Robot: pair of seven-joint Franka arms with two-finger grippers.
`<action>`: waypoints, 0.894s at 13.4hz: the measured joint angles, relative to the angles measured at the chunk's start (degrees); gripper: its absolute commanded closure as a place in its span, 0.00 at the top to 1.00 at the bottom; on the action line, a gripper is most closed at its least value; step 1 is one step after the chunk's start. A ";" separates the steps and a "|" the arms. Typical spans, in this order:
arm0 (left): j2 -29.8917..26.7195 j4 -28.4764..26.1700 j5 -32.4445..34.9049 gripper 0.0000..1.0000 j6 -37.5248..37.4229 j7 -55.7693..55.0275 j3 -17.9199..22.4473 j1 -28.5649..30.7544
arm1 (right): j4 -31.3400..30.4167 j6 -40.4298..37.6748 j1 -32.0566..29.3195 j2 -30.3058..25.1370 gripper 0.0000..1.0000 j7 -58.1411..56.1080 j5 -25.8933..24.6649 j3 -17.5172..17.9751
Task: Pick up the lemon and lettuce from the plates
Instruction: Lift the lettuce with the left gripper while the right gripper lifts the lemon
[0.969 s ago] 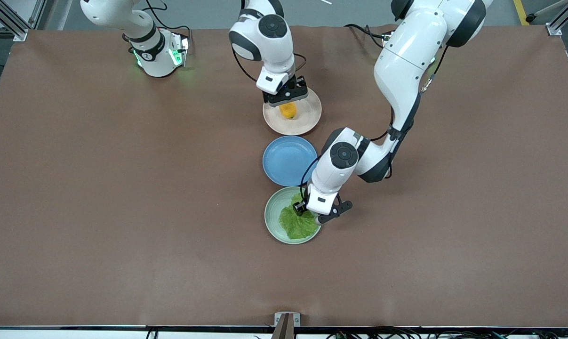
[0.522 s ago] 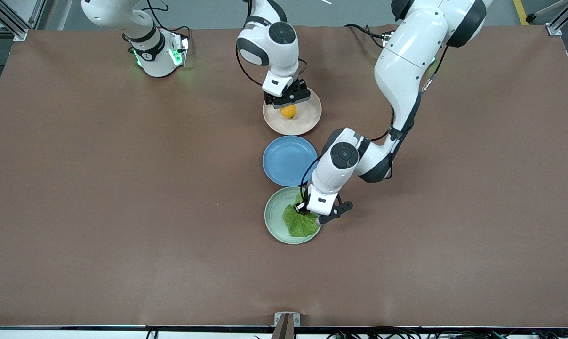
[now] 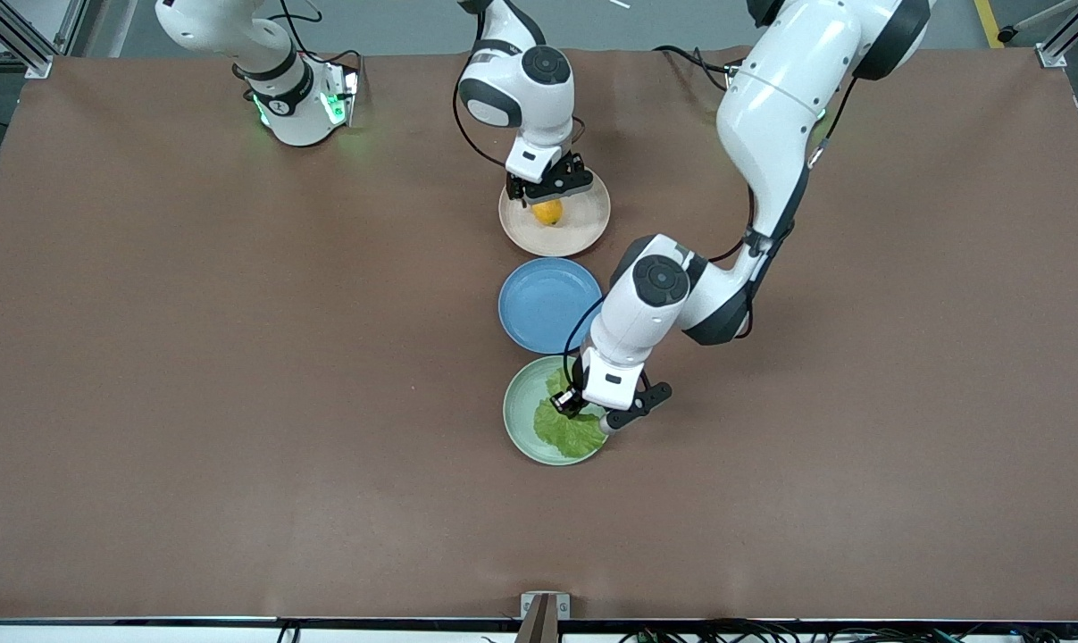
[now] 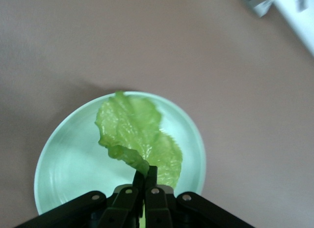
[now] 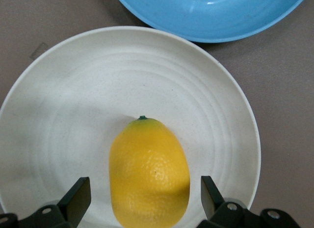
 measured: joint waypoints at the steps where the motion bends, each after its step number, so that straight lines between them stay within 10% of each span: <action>1: -1.69 0.04 0.00 0.01 -0.87 -0.39 0.02 0.25 | 0.13 0.13 0.02 0.39 0.72 0.14 -0.34 -0.05; 4: -8.52 -0.39 0.00 0.01 -11.52 -0.25 0.15 3.27 | 0.45 0.18 0.03 0.66 0.01 0.44 -1.79 -0.38; 12: -27.83 -28.02 0.00 0.01 -14.99 22.57 0.19 16.13 | 5.44 -13.20 -14.84 -7.30 0.00 -0.15 -1.87 -2.20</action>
